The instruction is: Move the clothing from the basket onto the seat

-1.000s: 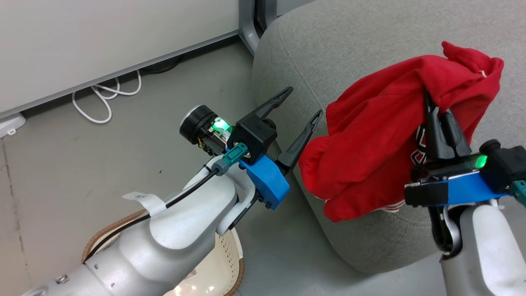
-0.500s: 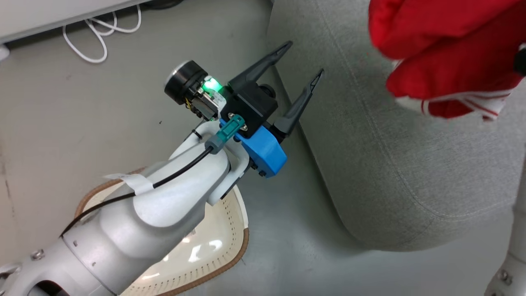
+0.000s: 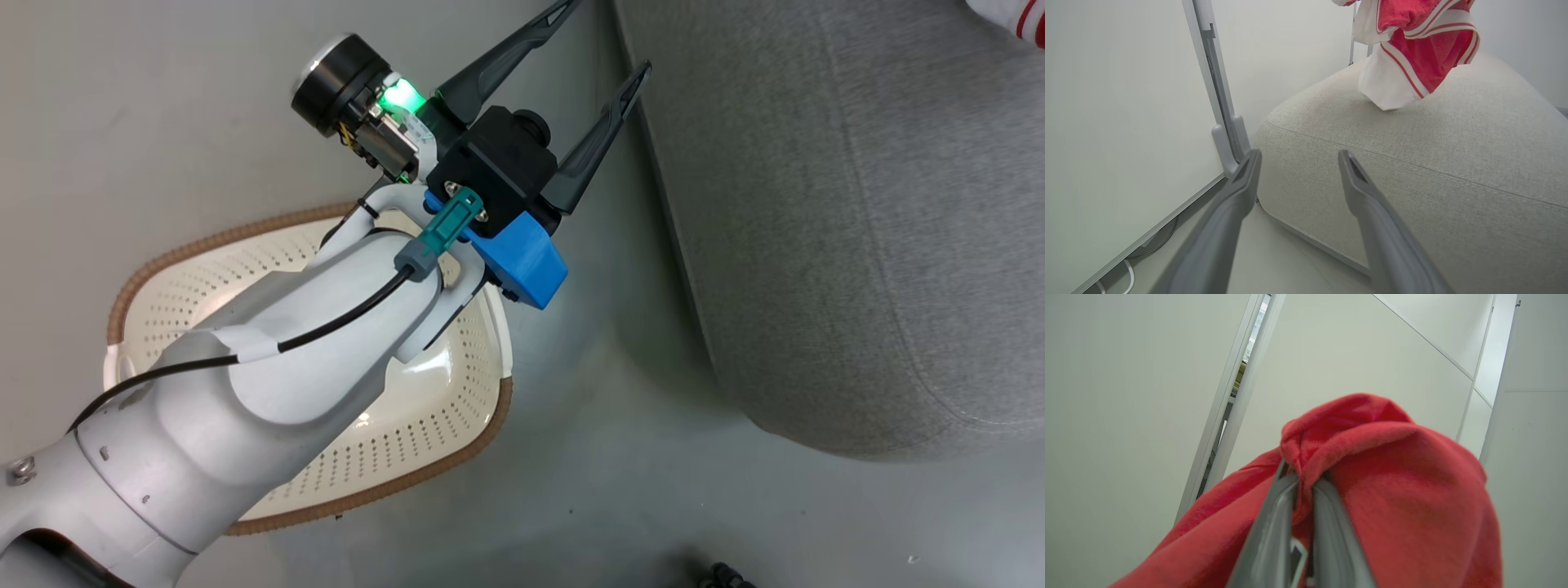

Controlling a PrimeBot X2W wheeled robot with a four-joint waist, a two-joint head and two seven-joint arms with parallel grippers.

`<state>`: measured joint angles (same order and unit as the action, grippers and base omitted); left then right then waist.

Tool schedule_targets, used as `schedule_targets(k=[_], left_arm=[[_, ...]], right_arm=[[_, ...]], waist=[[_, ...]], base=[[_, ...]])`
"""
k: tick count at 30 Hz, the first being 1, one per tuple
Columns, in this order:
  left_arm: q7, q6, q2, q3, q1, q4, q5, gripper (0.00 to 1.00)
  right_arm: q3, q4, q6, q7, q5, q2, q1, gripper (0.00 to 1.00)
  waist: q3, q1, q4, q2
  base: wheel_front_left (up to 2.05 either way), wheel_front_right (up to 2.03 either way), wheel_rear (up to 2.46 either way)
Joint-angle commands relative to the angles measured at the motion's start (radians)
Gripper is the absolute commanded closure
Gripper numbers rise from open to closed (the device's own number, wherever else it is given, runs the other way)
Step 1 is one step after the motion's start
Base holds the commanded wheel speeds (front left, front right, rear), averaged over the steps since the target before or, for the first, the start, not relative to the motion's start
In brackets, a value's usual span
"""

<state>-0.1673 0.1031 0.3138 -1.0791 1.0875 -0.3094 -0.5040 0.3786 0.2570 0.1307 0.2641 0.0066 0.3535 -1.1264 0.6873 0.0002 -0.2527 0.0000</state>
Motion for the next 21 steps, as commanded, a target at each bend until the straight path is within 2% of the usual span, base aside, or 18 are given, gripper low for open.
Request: schedule_targets(k=[1, 7, 21], left_arm=[[0.000, 0.003, 0.006, 0.002, 0.021, 0.005, 0.008, 0.00], [-0.003, 0.007, 0.012, -0.003, 0.026, 0.015, 0.012, 0.00], [-0.027, 0.018, 0.007, -0.008, 0.012, 0.019, 0.001, 0.00]], right_arm=[[0.005, 0.011, 0.000, 0.001, -0.006, 0.011, -0.015, 1.00], [0.025, 0.126, 0.000, 0.001, -0.014, 0.011, 0.042, 1.00], [0.009, 0.263, 0.000, 0.000, -0.004, -0.101, 0.287, 1.00]], waist=[[0.035, -0.0002, 0.010, 0.0000], [0.056, -0.0002, 0.009, 0.0000], [0.053, -0.0002, 0.026, 0.0000]], base=[[0.00, 0.00, 0.00], [0.00, 0.00, 0.00], [0.00, 0.00, 0.00]])
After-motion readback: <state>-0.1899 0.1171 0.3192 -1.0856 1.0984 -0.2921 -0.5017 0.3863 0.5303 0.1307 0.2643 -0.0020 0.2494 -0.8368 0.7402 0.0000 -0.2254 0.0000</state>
